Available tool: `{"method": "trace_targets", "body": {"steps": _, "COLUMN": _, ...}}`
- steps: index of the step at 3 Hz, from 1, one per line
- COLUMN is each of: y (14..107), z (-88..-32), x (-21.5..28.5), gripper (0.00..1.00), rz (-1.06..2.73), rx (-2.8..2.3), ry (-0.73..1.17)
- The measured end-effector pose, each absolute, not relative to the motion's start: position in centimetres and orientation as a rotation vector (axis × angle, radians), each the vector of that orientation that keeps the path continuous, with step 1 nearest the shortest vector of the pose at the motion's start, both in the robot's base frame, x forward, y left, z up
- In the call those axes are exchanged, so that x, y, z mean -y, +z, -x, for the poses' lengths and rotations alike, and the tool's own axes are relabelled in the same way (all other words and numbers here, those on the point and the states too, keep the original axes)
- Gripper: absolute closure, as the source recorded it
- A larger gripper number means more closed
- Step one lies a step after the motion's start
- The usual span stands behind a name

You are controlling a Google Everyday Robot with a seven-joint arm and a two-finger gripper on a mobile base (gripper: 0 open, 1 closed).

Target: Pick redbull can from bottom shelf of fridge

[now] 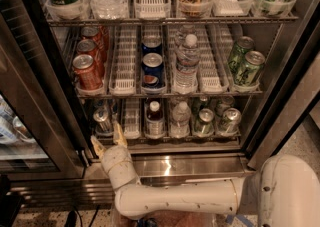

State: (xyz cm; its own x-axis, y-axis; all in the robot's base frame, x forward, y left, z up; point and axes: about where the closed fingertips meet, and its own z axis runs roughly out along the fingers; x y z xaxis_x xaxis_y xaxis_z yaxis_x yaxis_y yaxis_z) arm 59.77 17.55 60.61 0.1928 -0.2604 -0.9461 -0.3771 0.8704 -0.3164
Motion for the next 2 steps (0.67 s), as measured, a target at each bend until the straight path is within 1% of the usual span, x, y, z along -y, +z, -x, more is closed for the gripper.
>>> {"method": "trace_targets", "body": {"steps": 1, "y": 60.29, "z": -60.1, "x": -17.7, "gripper": 0.33, "rz": 0.519, "rx": -1.401, "ry": 0.077}}
{"method": "trace_targets", "body": {"steps": 2, "y": 60.47, "z": -60.48, "x": -17.87, "gripper": 0.37, "rz": 0.484, "rx": -1.389, "ry": 0.071}}
